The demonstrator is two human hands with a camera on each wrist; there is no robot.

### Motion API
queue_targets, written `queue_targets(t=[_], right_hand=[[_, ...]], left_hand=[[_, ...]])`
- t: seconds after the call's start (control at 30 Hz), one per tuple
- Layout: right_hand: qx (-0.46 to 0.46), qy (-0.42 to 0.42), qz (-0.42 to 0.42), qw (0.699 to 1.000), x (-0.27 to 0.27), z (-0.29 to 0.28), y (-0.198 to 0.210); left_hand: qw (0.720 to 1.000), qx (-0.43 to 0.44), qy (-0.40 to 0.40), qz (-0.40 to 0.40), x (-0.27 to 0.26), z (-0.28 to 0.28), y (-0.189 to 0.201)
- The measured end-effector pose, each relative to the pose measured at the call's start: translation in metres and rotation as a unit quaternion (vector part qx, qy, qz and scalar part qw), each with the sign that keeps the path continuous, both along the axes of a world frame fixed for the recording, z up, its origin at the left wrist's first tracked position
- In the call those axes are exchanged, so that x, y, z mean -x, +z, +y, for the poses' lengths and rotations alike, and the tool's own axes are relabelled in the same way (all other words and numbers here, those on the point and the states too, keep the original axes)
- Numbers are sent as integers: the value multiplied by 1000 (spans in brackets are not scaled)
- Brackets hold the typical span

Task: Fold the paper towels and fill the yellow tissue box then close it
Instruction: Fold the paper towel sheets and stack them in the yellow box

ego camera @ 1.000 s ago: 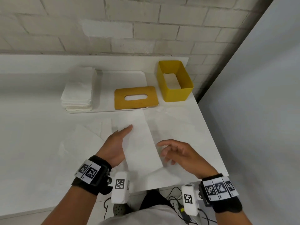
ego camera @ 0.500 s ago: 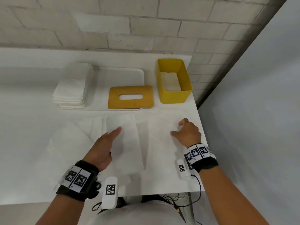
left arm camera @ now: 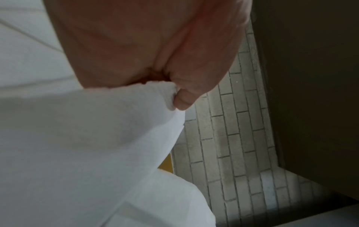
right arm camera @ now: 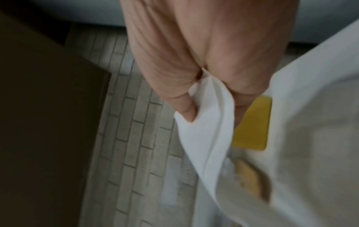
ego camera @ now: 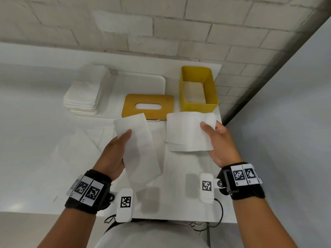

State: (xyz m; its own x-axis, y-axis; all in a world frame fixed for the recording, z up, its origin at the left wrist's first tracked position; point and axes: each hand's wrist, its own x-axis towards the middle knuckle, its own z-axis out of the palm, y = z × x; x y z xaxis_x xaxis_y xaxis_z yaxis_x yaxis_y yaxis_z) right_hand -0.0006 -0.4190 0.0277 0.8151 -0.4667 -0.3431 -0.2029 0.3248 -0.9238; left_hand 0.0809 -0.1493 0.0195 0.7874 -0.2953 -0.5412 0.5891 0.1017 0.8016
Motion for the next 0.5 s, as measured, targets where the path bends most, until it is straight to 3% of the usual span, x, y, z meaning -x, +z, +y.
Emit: queue_targets(t=[0.2,0.37,0.5], right_hand=[[-195,-122,-61,971,-16,19,43],[-279,-74,-118,950,-29,56,73],[-250,-53,-113,960,-25,76,73]], left_hand=[[999,25,1,46,13,-8,8],[993,68,-4,100,22,-12,15],[993,95,-16,72,16,-4,21]])
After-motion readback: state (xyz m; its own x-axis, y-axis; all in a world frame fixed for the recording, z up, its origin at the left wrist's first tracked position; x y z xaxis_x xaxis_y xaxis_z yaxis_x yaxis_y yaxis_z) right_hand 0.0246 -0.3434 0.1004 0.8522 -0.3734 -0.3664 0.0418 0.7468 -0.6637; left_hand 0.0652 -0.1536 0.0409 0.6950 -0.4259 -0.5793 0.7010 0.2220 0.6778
